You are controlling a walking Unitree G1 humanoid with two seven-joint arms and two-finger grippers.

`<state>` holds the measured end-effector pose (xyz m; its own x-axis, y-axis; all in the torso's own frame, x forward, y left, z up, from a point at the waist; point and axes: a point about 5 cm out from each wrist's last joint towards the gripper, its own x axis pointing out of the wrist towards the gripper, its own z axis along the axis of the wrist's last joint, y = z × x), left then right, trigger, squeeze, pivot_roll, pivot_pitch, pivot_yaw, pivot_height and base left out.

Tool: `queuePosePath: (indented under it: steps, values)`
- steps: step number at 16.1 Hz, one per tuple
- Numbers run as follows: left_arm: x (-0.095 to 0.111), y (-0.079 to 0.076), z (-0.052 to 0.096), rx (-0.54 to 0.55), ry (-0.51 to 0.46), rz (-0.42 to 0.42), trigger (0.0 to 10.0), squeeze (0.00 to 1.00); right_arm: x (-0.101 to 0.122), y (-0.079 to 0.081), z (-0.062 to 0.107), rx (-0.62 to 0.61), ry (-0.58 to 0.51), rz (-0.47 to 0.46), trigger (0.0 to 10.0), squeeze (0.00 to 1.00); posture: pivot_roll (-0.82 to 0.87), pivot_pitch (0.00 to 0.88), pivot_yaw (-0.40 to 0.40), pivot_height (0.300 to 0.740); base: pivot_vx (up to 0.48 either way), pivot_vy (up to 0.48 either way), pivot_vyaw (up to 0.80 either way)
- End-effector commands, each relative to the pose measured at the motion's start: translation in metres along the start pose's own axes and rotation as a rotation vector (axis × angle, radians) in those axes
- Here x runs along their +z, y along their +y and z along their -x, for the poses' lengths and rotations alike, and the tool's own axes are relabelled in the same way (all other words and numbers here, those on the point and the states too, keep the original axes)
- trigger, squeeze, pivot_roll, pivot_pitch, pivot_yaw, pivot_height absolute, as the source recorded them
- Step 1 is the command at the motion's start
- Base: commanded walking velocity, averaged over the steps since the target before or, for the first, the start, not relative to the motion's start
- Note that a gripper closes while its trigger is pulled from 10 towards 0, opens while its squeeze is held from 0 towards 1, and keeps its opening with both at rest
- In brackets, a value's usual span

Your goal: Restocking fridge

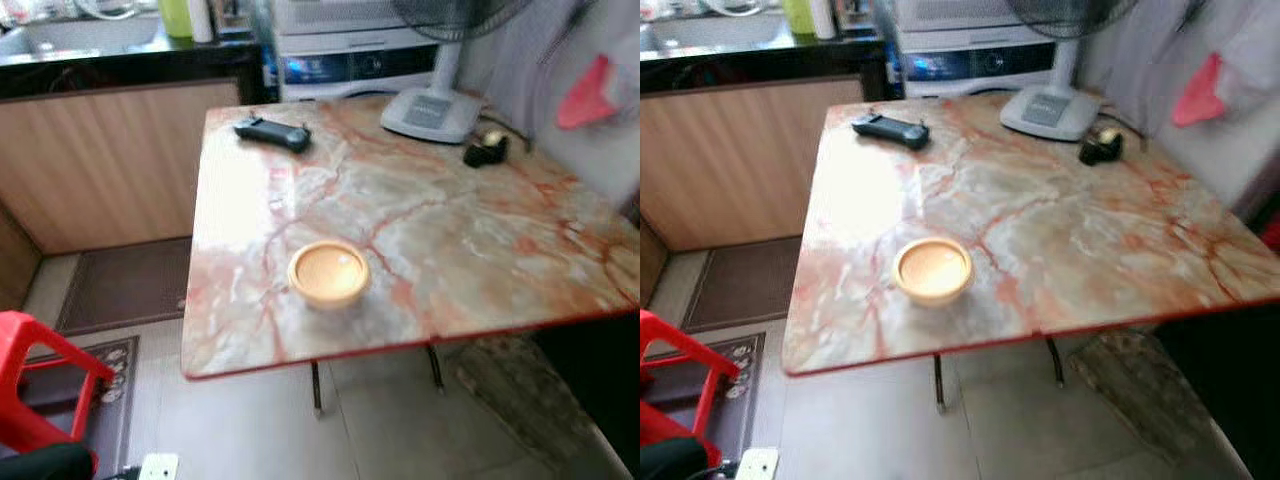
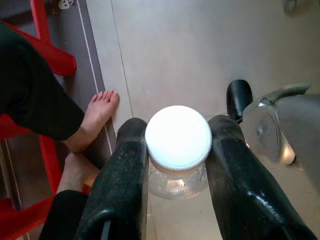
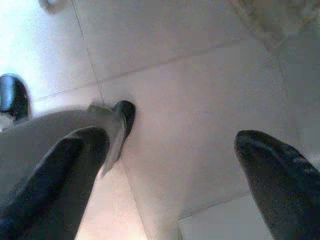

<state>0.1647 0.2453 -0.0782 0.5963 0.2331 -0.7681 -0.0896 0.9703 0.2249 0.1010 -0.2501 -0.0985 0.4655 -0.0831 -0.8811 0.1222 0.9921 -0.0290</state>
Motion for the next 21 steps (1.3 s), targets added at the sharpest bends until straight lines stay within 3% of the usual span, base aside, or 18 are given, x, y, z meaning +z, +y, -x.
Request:
queuePosePath:
  steps: [1,9,14,21]
  values:
    - [-0.0082,-0.0002,0.0020,0.007,0.022,-0.008,10.0,0.00,-0.0005,-0.0037,0.0008,-0.001,0.012,0.009,10.0,0.00,0.08,0.071,-0.005,0.740,0.000,0.000,0.00]
    - [-0.0098,0.0010,0.0022,0.012,0.031,-0.003,10.0,0.00,-0.0009,-0.0021,0.0006,0.027,0.024,0.010,10.0,0.00,0.08,0.071,-0.007,0.740,0.000,0.000,0.00]
    - [-0.0095,0.0008,0.0021,-0.001,0.029,0.008,10.0,0.00,-0.0010,-0.0005,0.0003,0.052,0.038,0.026,10.0,0.00,0.08,0.071,-0.007,0.740,0.000,0.000,-0.75]
    - [-0.0166,0.0001,0.0036,-0.038,0.065,-0.061,10.0,0.00,-0.0014,-0.0006,0.0003,0.063,0.051,0.035,10.0,0.00,0.09,0.071,-0.009,0.740,0.000,0.000,-0.80]
